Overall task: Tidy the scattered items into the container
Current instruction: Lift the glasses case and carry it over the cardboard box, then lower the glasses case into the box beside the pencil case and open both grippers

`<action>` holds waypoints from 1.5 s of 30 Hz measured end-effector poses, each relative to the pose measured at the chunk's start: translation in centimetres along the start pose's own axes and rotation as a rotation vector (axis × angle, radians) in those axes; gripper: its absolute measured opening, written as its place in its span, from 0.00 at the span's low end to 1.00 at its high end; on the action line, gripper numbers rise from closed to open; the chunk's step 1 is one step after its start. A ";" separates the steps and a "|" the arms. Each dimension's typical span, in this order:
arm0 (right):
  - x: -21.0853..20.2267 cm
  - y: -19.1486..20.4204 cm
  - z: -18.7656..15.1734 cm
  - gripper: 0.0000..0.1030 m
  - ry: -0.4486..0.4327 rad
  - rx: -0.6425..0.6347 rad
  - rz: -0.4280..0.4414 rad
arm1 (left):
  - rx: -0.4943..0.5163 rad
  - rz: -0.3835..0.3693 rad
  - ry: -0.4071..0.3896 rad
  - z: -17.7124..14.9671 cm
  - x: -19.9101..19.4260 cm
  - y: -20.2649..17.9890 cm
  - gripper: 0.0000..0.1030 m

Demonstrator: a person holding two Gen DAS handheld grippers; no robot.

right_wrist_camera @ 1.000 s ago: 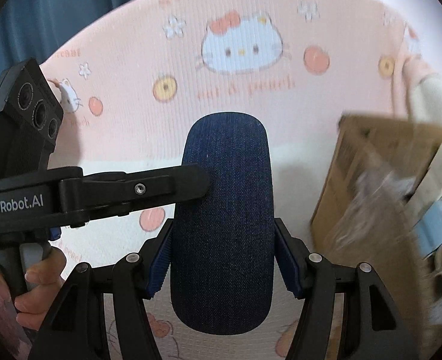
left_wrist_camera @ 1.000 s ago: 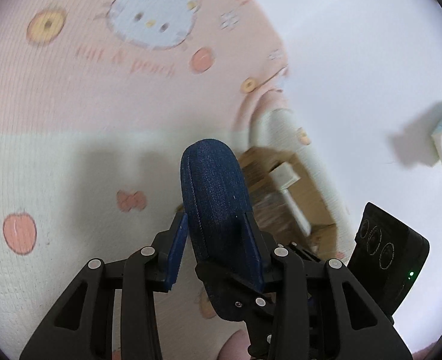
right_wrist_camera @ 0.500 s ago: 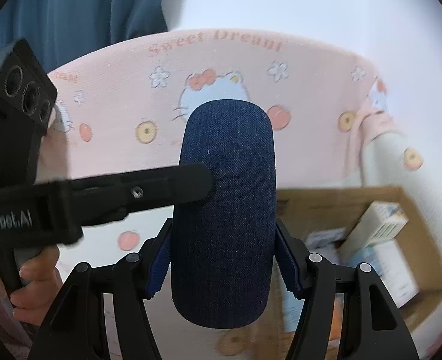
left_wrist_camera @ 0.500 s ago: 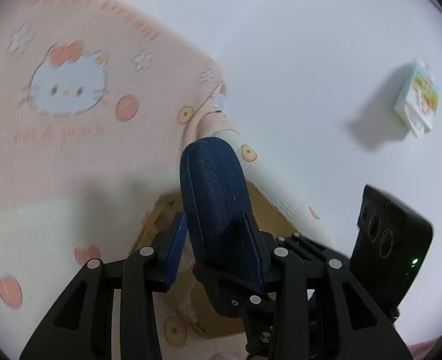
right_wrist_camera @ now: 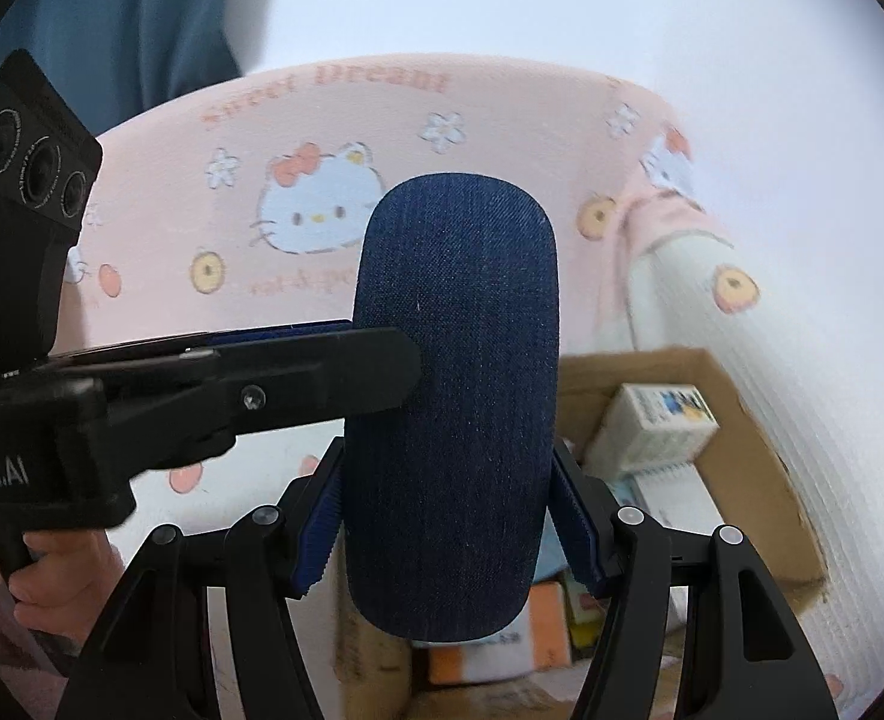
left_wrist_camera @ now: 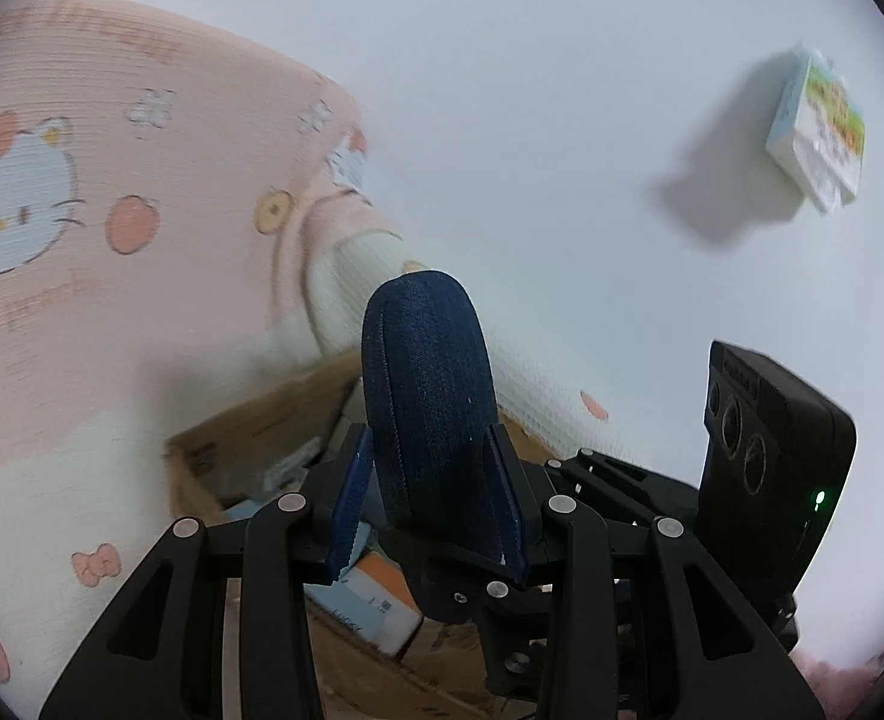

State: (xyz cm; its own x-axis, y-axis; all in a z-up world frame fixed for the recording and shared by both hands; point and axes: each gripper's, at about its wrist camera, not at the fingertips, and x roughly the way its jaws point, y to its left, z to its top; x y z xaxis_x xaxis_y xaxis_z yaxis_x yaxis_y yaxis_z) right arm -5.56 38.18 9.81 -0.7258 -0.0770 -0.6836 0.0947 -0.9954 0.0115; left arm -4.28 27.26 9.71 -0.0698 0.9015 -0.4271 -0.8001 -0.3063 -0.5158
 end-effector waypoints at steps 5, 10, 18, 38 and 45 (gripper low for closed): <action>0.4 -3.1 -0.7 0.59 0.058 0.047 -0.014 | 0.011 -0.030 0.084 0.3 3.7 -1.2 0.39; 2.2 -5.4 -0.5 0.59 0.146 0.079 -0.001 | 0.036 -0.014 0.156 0.4 6.7 -1.5 0.39; 6.9 -7.2 0.2 0.59 0.282 0.090 0.020 | -0.054 0.000 0.292 1.0 11.3 2.1 0.39; 11.9 -9.1 -2.7 0.58 0.528 0.175 0.080 | -0.198 -0.011 0.569 -2.3 15.8 5.4 0.39; 14.4 -8.5 -3.1 0.58 0.672 0.164 0.049 | -0.195 -0.001 0.605 -2.1 16.2 5.8 0.39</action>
State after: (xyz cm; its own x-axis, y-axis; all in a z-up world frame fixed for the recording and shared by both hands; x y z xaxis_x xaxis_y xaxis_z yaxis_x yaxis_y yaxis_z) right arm -14.72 45.74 -2.45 -0.1393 -0.1229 -0.9826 -0.0257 -0.9915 0.1276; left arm -8.77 39.41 -1.73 0.3258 0.5869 -0.7412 -0.6725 -0.4072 -0.6180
